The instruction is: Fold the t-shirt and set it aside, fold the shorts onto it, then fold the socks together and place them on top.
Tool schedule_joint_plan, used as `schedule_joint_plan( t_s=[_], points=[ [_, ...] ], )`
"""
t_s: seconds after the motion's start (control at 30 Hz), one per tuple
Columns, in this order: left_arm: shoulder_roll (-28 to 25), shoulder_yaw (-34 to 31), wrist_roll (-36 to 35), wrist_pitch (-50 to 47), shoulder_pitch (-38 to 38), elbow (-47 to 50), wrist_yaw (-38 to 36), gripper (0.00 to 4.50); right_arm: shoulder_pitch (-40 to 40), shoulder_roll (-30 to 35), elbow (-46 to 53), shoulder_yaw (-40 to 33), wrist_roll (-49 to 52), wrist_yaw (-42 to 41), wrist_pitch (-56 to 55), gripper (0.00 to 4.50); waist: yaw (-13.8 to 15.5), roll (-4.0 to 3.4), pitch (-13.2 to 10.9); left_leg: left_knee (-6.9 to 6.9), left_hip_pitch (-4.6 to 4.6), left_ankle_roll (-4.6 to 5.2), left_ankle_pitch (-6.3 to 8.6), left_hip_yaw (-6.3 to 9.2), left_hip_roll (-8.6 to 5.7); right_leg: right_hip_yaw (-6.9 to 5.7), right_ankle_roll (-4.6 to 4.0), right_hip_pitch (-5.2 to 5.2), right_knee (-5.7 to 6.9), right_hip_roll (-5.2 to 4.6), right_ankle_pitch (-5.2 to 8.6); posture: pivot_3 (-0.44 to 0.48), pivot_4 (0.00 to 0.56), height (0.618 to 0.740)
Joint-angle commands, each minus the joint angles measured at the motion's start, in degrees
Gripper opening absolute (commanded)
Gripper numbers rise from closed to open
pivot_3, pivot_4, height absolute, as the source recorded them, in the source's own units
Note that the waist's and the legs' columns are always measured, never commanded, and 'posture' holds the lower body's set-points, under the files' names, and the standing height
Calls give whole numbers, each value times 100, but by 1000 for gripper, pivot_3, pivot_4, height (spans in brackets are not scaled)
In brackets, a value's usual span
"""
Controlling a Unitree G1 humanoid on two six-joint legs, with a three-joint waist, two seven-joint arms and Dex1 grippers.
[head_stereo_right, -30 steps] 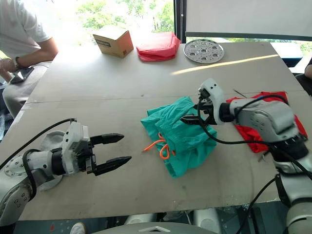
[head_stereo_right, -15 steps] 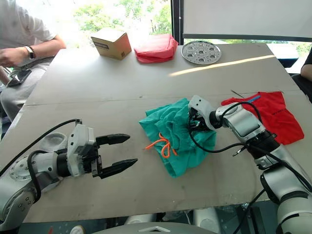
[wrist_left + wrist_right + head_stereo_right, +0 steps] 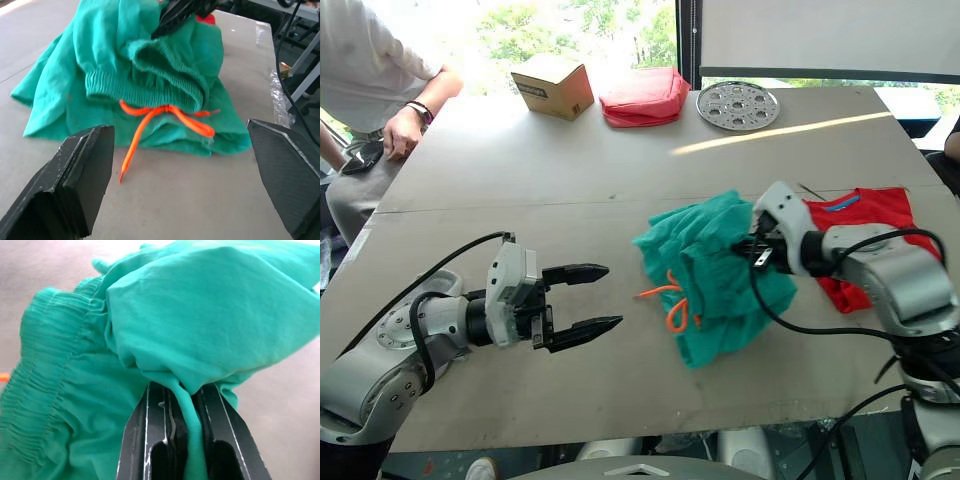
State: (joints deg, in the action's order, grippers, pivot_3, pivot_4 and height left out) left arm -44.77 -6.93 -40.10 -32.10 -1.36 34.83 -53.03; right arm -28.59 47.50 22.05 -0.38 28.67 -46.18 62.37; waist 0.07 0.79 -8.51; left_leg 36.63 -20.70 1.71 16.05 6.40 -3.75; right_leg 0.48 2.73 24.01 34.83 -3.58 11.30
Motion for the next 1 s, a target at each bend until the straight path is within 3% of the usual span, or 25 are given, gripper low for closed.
schedule_joint_plan(
  t_s=[0.03, 0.2, 0.4, 0.63, 0.83, 0.87, 0.9, 1.0],
  points=[
    [28, 123, -5, 122, 161, 31, -119, 4500, -174, 446, -14, -504, 247, -313, -16, 39, -13, 0, 0, 3, 0, 1, 1, -2, 1, 1, 0, -1, 1, 0, 0, 0, 150, 740],
    [129, 320, 53, 168, 372, -78, -148, 4500, -985, 1291, -1666, -394, -114, -918, -591, 39, -34, -15, -11, 20, 0, 3, 1, -15, 1, 6, 1, -5, 2, 2, 0, 0, 150, 740],
    [170, 297, 67, 186, 289, 0, -103, 4500, -2151, 1728, -3933, 218, -1026, -1317, -1459, 39, -60, -15, -12, 23, -1, 3, 1, -25, 3, 11, 0, -7, -1, 1, 0, 0, 150, 740],
    [259, 409, 105, 193, 248, 83, 37, 4500, -3339, 1012, -7514, 1920, -3303, -1105, -3481, 39, -92, -12, -13, 22, 6, -20, -13, -54, 4, 35, -4, -7, -2, 2, 2, 0, 150, 740],
    [304, 460, 122, 194, 346, 61, 165, 4500, -3321, 554, -8286, 2341, -4279, -381, -4543, 39, -87, -40, -25, 21, 2, -24, -15, -67, 6, 52, 0, 8, 6, 3, -2, 0, 150, 740],
    [315, 488, 132, 188, 357, 71, 187, 4500, -3268, 537, -8324, 2306, -4332, -267, -4674, 776, -86, -40, -25, 21, 1, -24, -15, -66, 6, 51, 0, 8, 4, 3, -2, 0, 150, 740],
    [338, 510, 125, 178, 369, 79, 216, 4500, -3175, 552, -8321, 2285, -4413, -90, -4806, 1049, -86, -40, -25, 21, 1, -24, -15, -66, 5, 51, 0, 7, 4, 3, -2, 0, 150, 740],
    [371, 538, 114, 162, 390, 94, 268, 4500, -2990, 634, -8237, 2165, -4589, 467, -5081, 2521, -72, -36, -22, 22, 1, -24, -15, -62, 4, 49, 0, 5, 3, 3, -2, 0, 150, 740]
  ],
)
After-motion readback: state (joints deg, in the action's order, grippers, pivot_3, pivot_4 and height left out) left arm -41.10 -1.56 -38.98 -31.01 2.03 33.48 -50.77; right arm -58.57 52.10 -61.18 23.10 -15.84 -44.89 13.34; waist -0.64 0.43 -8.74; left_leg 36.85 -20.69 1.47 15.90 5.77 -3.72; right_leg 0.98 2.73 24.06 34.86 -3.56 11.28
